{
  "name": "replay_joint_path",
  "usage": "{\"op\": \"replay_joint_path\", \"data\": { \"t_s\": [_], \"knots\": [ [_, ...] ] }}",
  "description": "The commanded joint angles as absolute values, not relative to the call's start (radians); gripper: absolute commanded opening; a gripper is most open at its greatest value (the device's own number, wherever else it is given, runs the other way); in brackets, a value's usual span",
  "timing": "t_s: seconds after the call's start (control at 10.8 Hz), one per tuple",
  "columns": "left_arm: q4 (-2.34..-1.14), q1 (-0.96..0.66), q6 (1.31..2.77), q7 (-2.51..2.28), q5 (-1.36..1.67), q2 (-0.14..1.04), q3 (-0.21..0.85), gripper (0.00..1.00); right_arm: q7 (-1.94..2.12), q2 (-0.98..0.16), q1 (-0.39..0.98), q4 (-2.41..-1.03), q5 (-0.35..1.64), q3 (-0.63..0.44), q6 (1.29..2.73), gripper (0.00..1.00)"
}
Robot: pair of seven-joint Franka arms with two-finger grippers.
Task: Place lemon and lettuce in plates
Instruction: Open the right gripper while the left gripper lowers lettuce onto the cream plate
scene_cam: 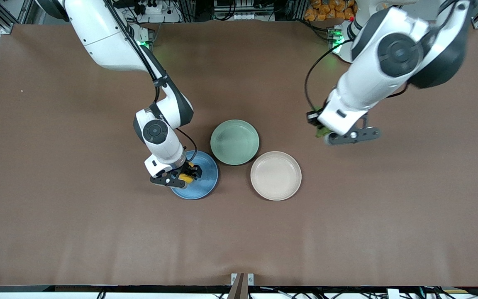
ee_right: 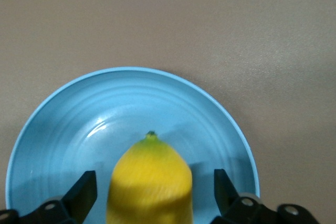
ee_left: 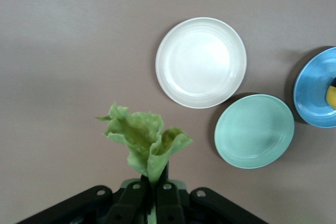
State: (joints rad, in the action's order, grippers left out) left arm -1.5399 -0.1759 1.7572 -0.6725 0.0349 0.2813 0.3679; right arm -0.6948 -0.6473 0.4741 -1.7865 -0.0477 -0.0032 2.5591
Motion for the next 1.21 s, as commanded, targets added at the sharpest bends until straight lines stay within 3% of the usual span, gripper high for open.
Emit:
{"op": "replay_joint_path", "data": {
  "t_s": [0.0,0.56,1.12],
  "knots": [
    [-1.520,-0.187,1.834,-0.706,0.037,0.359,0.370,0.00,-0.718,-0.658,0.480,-1.764,-0.069,-0.009,2.557,1.00],
    [-1.520,-0.219,2.078,-0.744,0.000,0.550,0.362,0.00,-0.700,-0.623,0.450,-1.720,-0.058,-0.011,2.488,1.00],
    [-1.520,-0.259,2.333,-0.877,-0.058,0.689,0.359,0.00,-0.589,-0.614,0.405,-1.530,-0.055,-0.008,2.137,1.00]
  ]
}}
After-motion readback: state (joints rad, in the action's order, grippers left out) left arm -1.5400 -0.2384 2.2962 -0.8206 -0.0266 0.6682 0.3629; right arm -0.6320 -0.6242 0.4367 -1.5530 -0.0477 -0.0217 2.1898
